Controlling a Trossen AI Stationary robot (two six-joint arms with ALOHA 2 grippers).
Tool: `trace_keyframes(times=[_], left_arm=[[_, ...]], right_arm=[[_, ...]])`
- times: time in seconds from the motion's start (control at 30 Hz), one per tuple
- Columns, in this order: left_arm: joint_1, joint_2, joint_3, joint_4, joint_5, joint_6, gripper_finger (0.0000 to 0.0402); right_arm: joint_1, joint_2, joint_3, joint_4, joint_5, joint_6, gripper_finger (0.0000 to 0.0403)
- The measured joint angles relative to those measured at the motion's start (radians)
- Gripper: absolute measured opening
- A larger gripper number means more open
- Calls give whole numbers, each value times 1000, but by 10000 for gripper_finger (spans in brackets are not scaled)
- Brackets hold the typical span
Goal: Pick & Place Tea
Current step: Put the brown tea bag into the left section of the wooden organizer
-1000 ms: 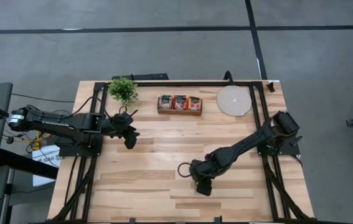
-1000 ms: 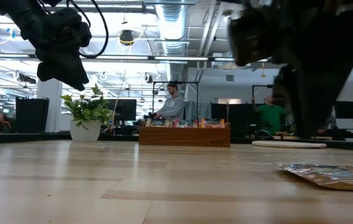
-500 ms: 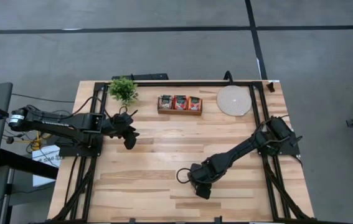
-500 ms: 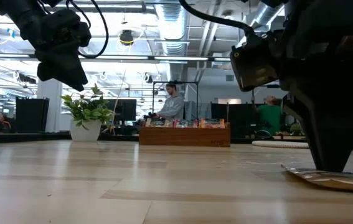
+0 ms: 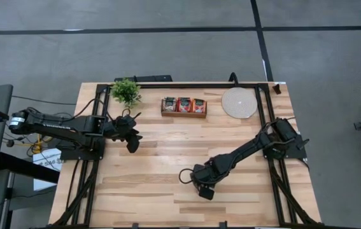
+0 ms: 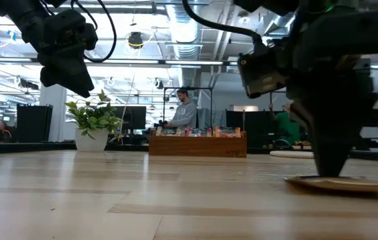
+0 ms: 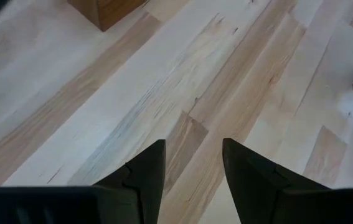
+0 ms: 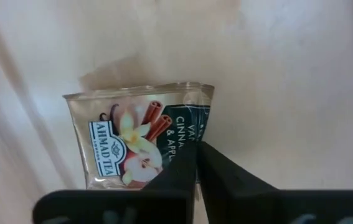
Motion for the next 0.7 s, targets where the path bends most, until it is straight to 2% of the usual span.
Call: trace_keyframes(times=[0.3, 0.4, 0.57, 0.7], left_arm=[[0, 0, 0, 7, 0, 4, 152], [0, 0, 0, 29, 29, -2, 152], [0, 0, 0, 63, 149, 1, 152], [0, 0, 0, 85, 187, -15, 152]], right_arm=[[-21, -1, 0, -12, 19, -16, 2], [-35, 0, 14, -45, 42, -48, 1], [-56, 4, 133, -196, 153, -180, 1], [-79, 3, 251, -294, 230, -308, 0]])
